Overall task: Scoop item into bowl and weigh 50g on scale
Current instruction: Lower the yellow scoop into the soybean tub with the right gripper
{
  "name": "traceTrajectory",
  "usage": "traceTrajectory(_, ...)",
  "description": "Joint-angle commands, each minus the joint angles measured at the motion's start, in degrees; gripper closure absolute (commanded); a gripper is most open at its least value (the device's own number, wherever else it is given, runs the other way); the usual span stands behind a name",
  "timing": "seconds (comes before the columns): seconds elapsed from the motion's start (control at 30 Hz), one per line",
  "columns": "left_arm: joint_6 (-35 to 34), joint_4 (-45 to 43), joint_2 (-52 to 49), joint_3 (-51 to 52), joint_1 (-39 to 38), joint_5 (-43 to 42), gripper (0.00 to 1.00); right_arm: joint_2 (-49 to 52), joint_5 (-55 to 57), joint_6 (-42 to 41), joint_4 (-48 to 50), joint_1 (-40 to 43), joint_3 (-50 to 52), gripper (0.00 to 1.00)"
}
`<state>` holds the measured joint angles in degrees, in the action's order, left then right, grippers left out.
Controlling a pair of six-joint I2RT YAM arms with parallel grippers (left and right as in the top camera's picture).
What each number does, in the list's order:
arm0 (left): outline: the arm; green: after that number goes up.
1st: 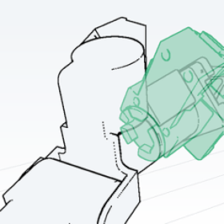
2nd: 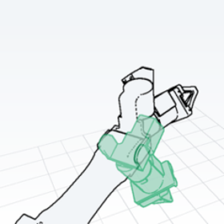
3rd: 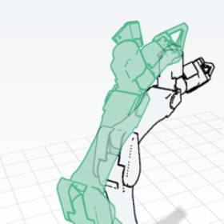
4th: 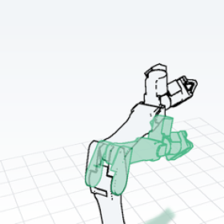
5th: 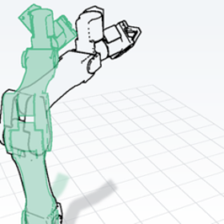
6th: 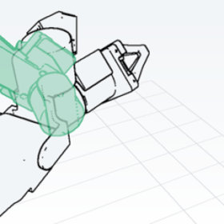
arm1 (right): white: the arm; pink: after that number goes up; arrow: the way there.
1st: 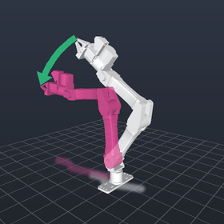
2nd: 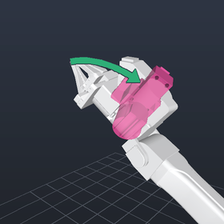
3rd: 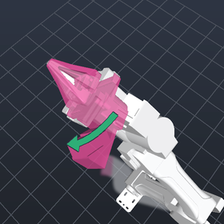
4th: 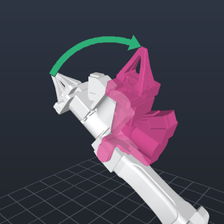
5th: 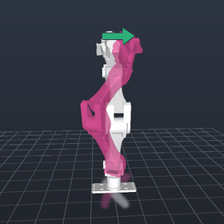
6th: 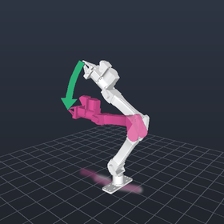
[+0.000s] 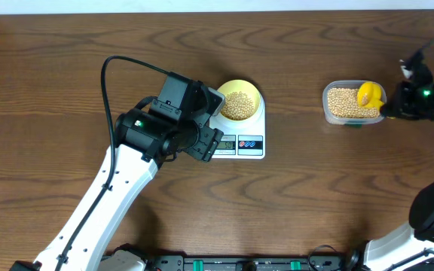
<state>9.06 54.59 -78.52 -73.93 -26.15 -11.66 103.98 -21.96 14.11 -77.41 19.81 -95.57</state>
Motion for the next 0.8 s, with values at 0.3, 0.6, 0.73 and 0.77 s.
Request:
traceTrajectory(0.3, 0.5, 0.0, 1.1, 0.1, -0.1, 0.4, 0.27, -1.0, 21.1, -3.9, 3.6, -12.4, -1.2, 0.99)
traceTrajectory(0.6, 0.6, 0.0, 1.1, 0.1, -0.1, 0.4, 0.27, -1.0, 34.6, -6.3, 2.0, -20.5, -1.2, 0.99)
traceTrajectory(0.73, 0.5, 0.0, 1.1, 0.1, -0.1, 0.4, 0.27, -1.0, 41.2, -8.0, 1.7, -23.2, -1.2, 0.99)
traceTrajectory(0.77, 0.5, 0.0, 1.1, 0.1, -0.1, 0.4, 0.27, -1.0, 42.8, -8.7, 1.6, -23.8, -1.2, 0.99)
